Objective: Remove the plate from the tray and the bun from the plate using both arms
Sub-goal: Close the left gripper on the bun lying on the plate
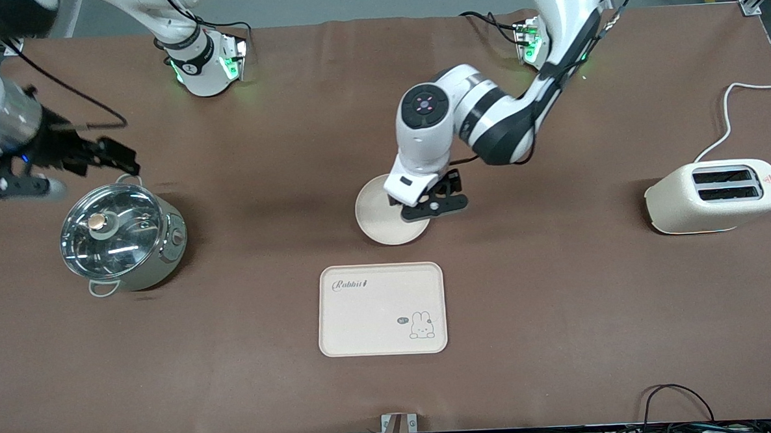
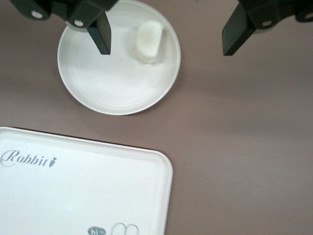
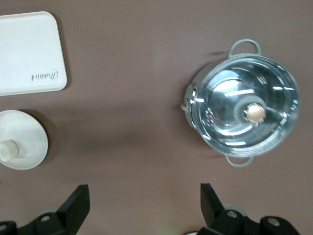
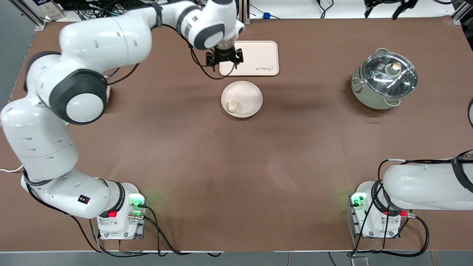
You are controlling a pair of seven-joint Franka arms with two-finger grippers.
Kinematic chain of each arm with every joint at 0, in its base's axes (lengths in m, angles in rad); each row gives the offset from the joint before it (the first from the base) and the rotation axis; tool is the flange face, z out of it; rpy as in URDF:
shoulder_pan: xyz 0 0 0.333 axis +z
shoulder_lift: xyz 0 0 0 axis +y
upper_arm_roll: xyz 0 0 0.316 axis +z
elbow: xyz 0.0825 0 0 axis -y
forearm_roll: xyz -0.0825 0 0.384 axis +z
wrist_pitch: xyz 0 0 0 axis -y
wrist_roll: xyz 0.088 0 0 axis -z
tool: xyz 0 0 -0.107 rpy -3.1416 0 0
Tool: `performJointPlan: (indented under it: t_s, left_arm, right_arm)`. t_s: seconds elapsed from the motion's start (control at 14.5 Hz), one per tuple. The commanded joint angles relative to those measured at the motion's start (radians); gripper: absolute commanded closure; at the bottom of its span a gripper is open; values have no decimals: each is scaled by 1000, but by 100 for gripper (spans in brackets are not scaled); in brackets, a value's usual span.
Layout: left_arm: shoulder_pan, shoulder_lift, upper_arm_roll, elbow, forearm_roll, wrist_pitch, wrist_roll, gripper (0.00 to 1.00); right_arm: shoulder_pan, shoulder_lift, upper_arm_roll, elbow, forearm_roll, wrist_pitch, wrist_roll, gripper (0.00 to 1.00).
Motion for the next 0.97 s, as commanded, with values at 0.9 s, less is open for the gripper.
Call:
performJointPlan:
  t_s: [0.9]
  left_arm:
    - [-72,224,-3,-9,47,102,-78,28]
  right_arm:
    - [28,-189,-213,-38,-27,-98,-146,0]
